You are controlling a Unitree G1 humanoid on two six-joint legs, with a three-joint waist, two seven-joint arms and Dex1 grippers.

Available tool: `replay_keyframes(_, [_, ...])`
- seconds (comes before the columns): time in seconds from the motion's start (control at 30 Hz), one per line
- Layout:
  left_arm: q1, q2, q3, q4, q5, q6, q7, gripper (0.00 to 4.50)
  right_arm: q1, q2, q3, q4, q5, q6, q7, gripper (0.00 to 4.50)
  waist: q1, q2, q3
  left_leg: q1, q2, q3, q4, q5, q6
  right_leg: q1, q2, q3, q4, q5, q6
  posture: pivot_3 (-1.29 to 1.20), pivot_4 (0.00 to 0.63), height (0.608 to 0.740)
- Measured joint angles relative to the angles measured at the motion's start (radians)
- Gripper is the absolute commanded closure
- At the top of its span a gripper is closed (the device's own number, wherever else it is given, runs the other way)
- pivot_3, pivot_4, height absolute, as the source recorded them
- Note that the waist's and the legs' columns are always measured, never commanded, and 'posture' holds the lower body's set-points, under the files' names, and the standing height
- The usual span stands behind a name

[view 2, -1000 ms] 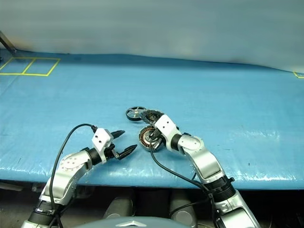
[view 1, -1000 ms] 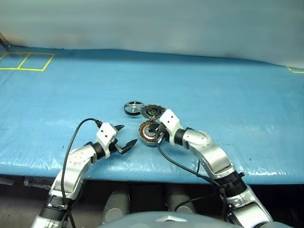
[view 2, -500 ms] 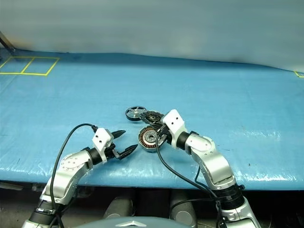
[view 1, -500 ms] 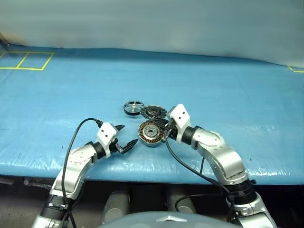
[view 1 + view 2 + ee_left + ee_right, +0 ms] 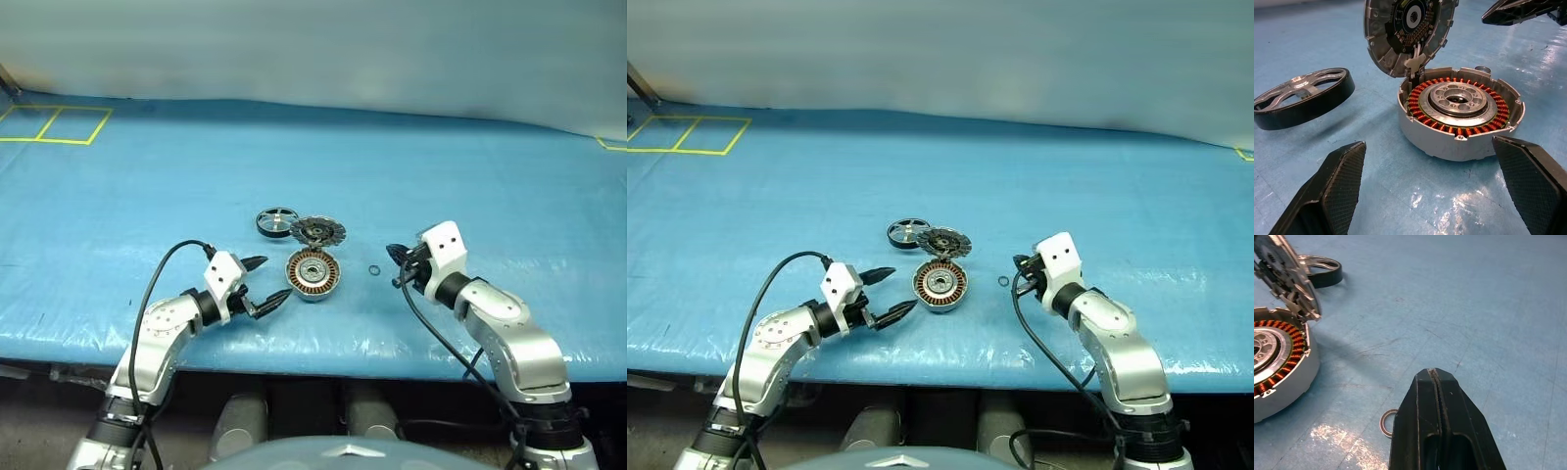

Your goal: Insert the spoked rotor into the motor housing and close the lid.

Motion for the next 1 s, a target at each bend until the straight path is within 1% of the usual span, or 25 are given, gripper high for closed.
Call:
replay_keyframes(0.07, [-0.006, 0.0, 0.0, 0.002, 0.001, -0.005, 0.0, 0.0, 0.01, 0.002, 0.004, 0.034, -0.002, -0.004, 0.002, 3.86, 0.001, 0.0, 0.0, 0.0, 0.0, 0.0, 0.0, 0.0, 0.0, 0.0, 0.0, 0.0, 0.0, 0.0, 0.0, 0.0, 0.15, 0.74])
replay_keyframes(0.13, [-0.011, 0.0, 0.0, 0.005, 0.001, -0.006, 0.0, 0.0, 0.016, 0.008, 0.012, 0.048, -0.002, -0.013, 0.002, 3.27, 0.001, 0.0, 0.0, 0.0, 0.0, 0.0, 0.0, 0.0, 0.0, 0.0, 0.0, 0.0, 0.0, 0.0, 0.0, 0.0, 0.15, 0.74])
replay_keyframes(0.3, [-0.02, 0.007, -0.018, 0.006, 0.003, -0.008, -0.021, 0.0, 0.017, 0.02, 0.044, 0.05, -0.004, -0.015, 0.0, 3.27, 0.0, 0.0, 0.0, 0.0, 0.0, 0.0, 0.0, 0.0, 0.0, 0.0, 0.0, 0.0, 0.0, 0.0, 0.0, 0.0, 0.15, 0.74])
replay_keyframes(0.63, [-0.023, 0.011, -0.019, 0.027, 0.005, -0.017, -0.021, 0.0, 0.019, 0.037, 0.054, 0.076, -0.003, -0.015, -0.001, 3.27, 0.001, 0.0, 0.0, 0.0, 0.0, 0.0, 0.0, 0.0, 0.0, 0.0, 0.0, 0.0, 0.0, 0.0, 0.0, 0.0, 0.15, 0.74])
replay_keyframes(0.73, [-0.028, 0.01, -0.022, 0.028, 0.014, -0.023, -0.02, 0.0, 0.019, 0.04, 0.057, 0.084, -0.003, -0.018, 0.001, 2.67, 0.002, 0.0, 0.0, 0.0, 0.0, 0.0, 0.0, 0.0, 0.0, 0.0, 0.0, 0.0, 0.0, 0.0, 0.0, 0.0, 0.15, 0.74])
replay_keyframes(0.77, [-0.029, 0.01, -0.024, 0.029, 0.02, -0.024, -0.02, 0.0, 0.018, 0.04, 0.059, 0.085, -0.004, -0.02, 0.001, 2.32, 0.002, 0.0, 0.0, 0.0, 0.0, 0.0, 0.0, 0.0, 0.0, 0.0, 0.0, 0.0, 0.0, 0.0, 0.0, 0.0, 0.15, 0.74])
replay_keyframes(0.8, [-0.03, 0.01, -0.026, 0.029, 0.023, -0.024, -0.02, 0.0, 0.018, 0.041, 0.06, 0.085, -0.005, -0.024, 0.0, 2.05, 0.002, 0.0, 0.0, 0.0, 0.0, 0.0, 0.0, 0.0, 0.0, 0.0, 0.0, 0.0, 0.0, 0.0, 0.0, 0.0, 0.15, 0.74])
replay_keyframes(1.0, [-0.03, 0.008, -0.033, 0.029, 0.03, -0.024, -0.019, 0.0, 0.018, 0.045, 0.08, 0.1, -0.015, -0.037, -0.012, 2.05, 0.001, 0.0, 0.0, 0.0, 0.0, 0.0, 0.0, 0.0, 0.0, 0.0, 0.0, 0.0, 0.0, 0.0, 0.0, 0.0, 0.15, 0.74])
